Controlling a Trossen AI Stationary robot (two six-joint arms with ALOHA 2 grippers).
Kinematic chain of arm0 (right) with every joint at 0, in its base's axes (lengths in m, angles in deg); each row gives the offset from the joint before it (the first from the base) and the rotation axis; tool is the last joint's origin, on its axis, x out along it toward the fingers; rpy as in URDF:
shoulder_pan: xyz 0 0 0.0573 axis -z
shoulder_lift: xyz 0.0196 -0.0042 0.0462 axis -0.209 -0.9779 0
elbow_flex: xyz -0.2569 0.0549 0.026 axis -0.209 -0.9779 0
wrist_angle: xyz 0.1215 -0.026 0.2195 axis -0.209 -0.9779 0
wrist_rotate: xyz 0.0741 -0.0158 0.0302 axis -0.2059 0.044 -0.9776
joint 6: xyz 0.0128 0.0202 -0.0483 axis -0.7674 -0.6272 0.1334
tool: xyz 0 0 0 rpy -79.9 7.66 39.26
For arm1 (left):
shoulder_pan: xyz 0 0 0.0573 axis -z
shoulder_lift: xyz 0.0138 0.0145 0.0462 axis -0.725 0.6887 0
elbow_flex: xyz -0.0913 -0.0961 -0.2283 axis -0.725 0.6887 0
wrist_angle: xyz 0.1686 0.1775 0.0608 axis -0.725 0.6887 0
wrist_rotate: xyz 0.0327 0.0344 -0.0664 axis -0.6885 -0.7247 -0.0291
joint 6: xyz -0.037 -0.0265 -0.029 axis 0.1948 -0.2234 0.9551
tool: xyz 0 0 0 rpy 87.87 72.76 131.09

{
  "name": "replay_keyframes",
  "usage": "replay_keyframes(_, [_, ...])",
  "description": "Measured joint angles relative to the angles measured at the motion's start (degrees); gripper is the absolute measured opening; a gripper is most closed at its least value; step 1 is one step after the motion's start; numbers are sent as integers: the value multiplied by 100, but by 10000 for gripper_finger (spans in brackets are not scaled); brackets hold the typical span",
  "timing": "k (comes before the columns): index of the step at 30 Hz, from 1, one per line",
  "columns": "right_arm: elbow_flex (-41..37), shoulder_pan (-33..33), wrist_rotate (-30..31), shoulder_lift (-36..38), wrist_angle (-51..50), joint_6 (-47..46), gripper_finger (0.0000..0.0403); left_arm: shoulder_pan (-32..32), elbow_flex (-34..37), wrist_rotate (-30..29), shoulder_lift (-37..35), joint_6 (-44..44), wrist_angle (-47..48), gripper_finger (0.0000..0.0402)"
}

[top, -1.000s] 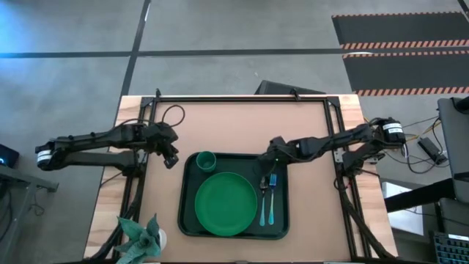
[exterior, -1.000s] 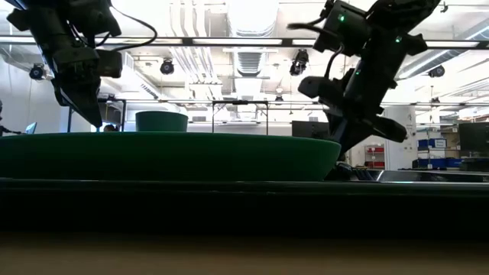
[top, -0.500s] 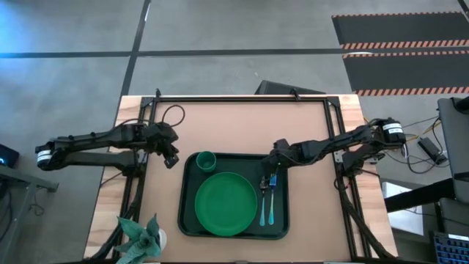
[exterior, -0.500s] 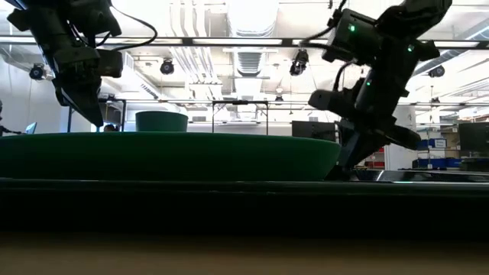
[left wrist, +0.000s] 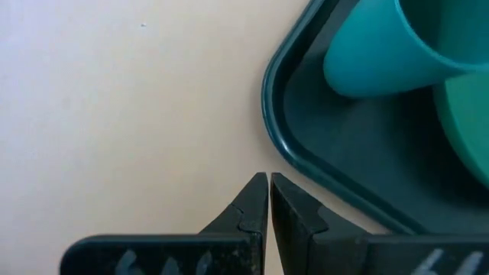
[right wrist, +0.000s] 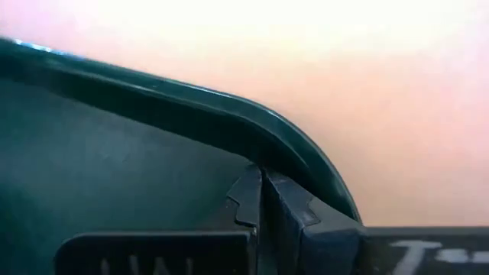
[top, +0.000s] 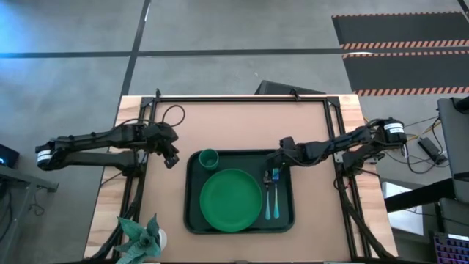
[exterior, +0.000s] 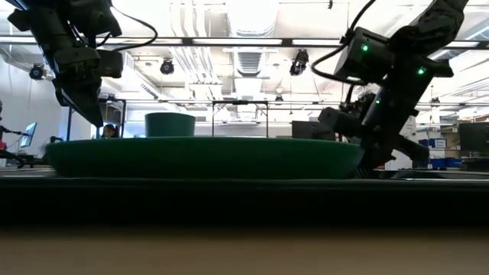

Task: Pick and place plate/cup/fork/spoon on tray
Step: Move the dark green tray to the center of the table

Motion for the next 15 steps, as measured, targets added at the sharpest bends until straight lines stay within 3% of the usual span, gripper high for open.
replay_keyframes(15, [-103, 805, 456, -4, -63, 639, 8, -1, 0, 2, 255, -2, 0, 0])
